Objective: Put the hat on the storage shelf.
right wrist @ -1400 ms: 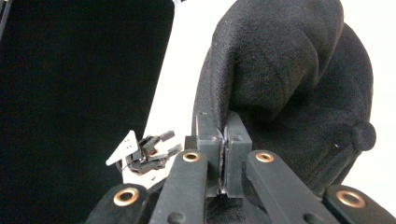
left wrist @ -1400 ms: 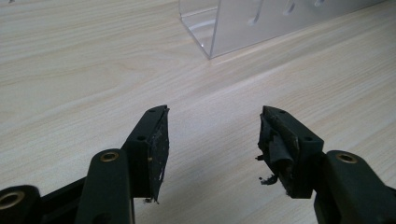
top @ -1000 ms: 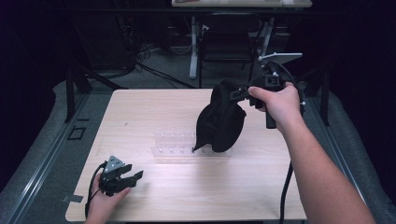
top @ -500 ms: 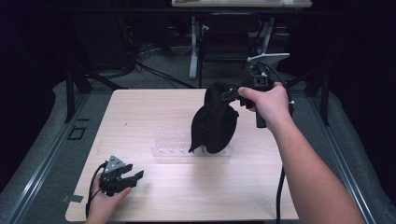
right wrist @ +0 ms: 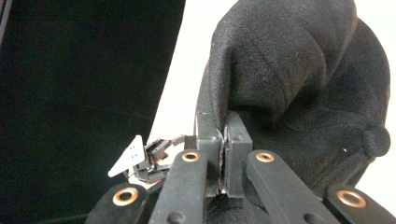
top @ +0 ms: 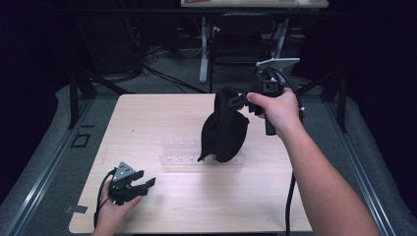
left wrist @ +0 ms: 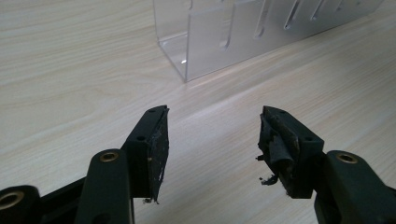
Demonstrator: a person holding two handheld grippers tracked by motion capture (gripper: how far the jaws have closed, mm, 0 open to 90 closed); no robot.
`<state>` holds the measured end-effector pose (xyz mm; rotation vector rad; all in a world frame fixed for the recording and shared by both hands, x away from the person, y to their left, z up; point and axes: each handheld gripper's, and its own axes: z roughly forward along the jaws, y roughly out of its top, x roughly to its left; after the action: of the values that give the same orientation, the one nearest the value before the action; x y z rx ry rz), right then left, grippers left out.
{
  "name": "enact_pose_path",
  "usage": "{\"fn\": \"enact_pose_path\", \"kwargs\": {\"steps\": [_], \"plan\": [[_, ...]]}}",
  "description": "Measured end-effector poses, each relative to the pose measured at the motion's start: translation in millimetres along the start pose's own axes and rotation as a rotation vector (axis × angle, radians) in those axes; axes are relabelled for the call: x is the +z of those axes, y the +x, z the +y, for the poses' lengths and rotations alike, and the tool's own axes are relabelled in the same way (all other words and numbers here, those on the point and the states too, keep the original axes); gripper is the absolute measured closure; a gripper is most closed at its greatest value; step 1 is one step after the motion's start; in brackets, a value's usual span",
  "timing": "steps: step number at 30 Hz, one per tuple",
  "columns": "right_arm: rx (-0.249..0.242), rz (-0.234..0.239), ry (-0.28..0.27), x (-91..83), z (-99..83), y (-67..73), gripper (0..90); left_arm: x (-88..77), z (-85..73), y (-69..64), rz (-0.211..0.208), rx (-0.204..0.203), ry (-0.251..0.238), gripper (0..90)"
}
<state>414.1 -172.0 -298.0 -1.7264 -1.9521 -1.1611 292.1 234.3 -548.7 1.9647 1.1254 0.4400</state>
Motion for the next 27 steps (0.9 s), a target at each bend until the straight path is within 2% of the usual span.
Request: {"fn": "enact_pose_path", "kwargs": {"steps": [2, 3, 6, 9, 13, 22, 27], "plan": [[0.0, 0.011, 0.005, 1.9, -0.2, 0.0, 88.0, -1.0, 2.9, -2.8, -0.011, 0.005, 0.004, 43.1], [0.0, 0.018, 0.006, 3.0, -0.5, 0.0, 88.0, -0.4, 4.0, -4.6, -0.017, 0.003, -0.01, 43.3], [0.002, 0.042, 0.002, 6.4, -1.3, 0.0, 87.9, -0.7, 11.9, -10.4, -0.027, 0.032, -0.022, 44.9], [0.005, 0.046, 0.002, 7.3, -1.2, 0.8, 87.8, 0.1, 16.0, -13.3, -0.037, 0.031, -0.033, 46.1], [0.002, 0.049, 0.0, 10.3, -1.2, 2.6, 87.7, 2.3, 26.3, -21.1, -0.035, 0.072, -0.043, 46.4], [-0.009, 0.059, -0.002, 15.5, -2.0, 8.1, 87.2, 6.0, 51.5, -36.6, -0.048, 0.113, -0.078, 46.4], [-0.014, 0.063, -0.003, 16.8, -1.9, 9.0, 87.1, 8.6, 65.6, -50.9, -0.051, 0.16, -0.084, 48.2]]}}
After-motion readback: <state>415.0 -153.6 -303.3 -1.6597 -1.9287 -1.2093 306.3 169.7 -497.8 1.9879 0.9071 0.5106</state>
